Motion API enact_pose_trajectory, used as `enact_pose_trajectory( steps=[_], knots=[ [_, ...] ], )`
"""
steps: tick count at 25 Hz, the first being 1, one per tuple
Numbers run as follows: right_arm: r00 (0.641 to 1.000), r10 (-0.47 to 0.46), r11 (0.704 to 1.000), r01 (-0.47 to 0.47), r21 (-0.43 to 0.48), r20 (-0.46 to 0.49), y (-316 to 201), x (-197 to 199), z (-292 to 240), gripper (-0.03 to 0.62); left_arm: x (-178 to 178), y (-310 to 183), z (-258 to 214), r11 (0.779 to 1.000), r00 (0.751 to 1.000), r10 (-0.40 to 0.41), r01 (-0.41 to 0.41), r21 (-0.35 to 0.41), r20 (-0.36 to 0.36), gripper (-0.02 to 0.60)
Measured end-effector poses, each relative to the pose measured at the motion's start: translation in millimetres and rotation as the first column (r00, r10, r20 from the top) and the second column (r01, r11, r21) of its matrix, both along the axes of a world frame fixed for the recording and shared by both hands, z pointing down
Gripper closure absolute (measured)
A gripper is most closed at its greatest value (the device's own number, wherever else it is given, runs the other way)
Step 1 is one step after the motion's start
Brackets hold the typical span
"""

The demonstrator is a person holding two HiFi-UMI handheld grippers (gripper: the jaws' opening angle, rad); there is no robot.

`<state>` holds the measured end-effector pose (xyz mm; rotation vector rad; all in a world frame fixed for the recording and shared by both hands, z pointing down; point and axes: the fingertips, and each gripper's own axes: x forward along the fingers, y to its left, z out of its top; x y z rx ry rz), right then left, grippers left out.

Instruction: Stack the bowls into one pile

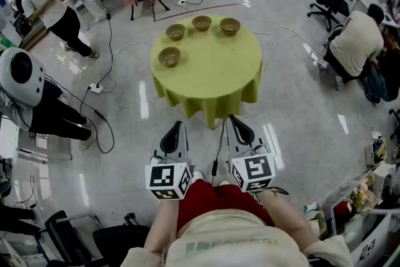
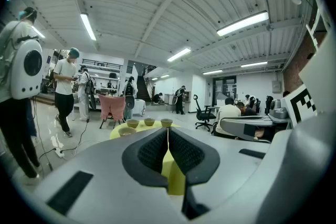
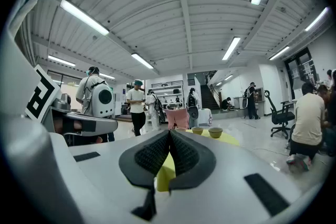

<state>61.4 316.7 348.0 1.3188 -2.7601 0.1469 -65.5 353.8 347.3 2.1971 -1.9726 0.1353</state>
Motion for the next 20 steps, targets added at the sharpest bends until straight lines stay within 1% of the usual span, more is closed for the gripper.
enact_pose_trajectory(
  steps=[5, 8, 15, 20],
  knots=[
    [1.000, -0.004, 1.000, 0.004, 0.000, 0.008, 4.2, 7.1, -1.0, 0.559, 1.3, 3.6, -3.6, 1.000, 1.000, -0.004, 0.004, 0.015, 0.000, 0.557],
    [1.000, 0.009, 1.000, -0.009, 0.000, 0.016, 5.1, 15.2, -1.4, 0.559, 2.5, 5.2, -3.4, 1.000, 1.000, -0.006, 0.006, 0.016, -0.004, 0.557],
    [0.999, 0.026, 0.999, -0.027, 0.028, 0.044, 13.2, 33.7, -8.5, 0.557, 8.2, 8.7, -6.7, 1.000, 1.000, -0.008, 0.008, 0.029, -0.013, 0.557],
    [0.998, 0.041, 0.998, -0.043, 0.040, 0.050, 13.2, 41.3, -13.9, 0.557, 5.3, 7.3, -16.1, 0.998, 0.999, -0.028, 0.029, 0.048, -0.018, 0.557]
  ],
)
